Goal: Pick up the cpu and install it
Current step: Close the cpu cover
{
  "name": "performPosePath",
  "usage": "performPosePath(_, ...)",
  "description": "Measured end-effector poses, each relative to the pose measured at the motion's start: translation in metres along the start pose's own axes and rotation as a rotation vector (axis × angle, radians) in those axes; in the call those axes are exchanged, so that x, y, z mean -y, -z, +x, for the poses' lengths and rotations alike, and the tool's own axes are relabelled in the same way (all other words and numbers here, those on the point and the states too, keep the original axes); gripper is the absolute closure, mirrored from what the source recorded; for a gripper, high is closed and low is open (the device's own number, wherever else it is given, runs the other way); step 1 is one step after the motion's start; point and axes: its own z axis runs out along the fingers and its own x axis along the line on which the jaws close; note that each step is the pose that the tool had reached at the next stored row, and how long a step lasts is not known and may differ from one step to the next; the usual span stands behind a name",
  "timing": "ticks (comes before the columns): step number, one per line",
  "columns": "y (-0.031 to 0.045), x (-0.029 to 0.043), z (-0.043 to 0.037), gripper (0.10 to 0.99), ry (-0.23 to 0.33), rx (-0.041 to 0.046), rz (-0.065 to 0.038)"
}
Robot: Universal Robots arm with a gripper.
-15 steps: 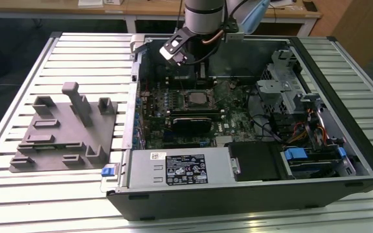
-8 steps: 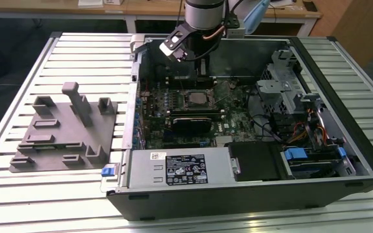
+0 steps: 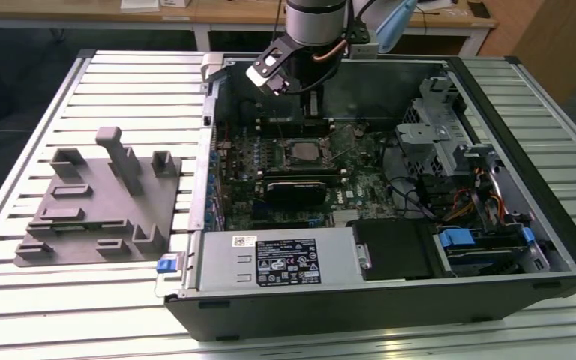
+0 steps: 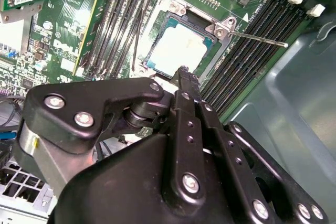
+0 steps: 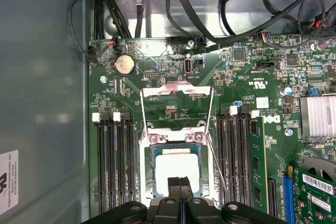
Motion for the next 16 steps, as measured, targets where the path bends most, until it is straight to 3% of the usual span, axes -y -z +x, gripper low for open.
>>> performPosePath(5,0.0037,-0.0002,0.0,0.98,0.0,0.0001,0.0)
performPosePath(16,0.0203,-0.0013,0.0,0.98,0.0,-0.0001,-0.001)
